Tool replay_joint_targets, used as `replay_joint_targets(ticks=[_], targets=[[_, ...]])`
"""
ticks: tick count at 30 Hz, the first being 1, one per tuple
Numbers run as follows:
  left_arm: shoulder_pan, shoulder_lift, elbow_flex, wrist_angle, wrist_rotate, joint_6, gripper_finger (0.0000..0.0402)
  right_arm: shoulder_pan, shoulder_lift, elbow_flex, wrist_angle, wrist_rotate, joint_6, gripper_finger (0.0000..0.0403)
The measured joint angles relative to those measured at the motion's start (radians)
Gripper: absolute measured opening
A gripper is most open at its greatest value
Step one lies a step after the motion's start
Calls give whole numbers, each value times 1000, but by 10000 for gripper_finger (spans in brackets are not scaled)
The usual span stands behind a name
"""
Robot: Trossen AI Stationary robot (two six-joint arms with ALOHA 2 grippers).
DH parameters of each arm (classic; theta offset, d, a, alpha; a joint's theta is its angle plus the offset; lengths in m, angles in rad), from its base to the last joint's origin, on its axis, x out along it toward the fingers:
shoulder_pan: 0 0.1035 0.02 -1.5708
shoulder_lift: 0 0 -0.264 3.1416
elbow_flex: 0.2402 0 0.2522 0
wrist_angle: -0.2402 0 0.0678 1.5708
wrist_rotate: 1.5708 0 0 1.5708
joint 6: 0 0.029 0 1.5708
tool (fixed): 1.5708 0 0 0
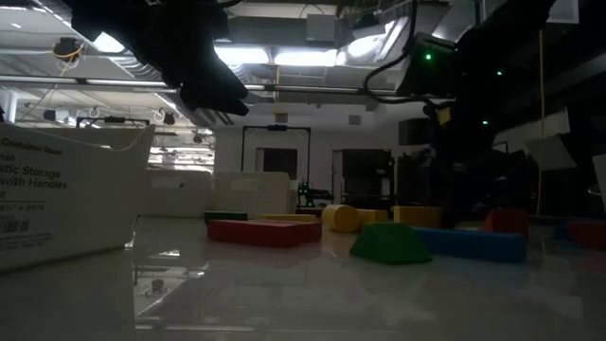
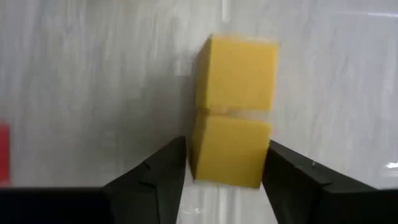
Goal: Sort blocks
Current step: Put the yellow block into the bottom right white bin
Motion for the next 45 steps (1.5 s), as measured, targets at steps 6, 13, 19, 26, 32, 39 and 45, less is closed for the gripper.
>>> replay_joint_targets(ticks=[6, 13, 19, 26, 32, 39, 45], targets=[[0, 0, 0, 0, 0, 0, 237, 0, 0, 0, 28, -1, 123, 176], [0, 0, 0, 0, 0, -24, 237, 0, -3, 1, 19, -30, 150, 132], [0, 0, 0, 0, 0, -77, 237, 1, -6, 108, -169, -115, 150, 132], [-28, 0, 0, 0, 3, -38, 237, 2, -6, 341, -572, -182, 242, 137], [-76, 16, 0, 62, 4, 3, 237, 61, -7, 486, -846, -265, 442, 134], [-136, 123, 0, 156, 4, 44, 237, 275, -7, 489, -1045, -269, 716, 137], [-144, 197, 0, 191, 3, 49, 237, 508, -7, 445, -1071, -272, 971, 138]])
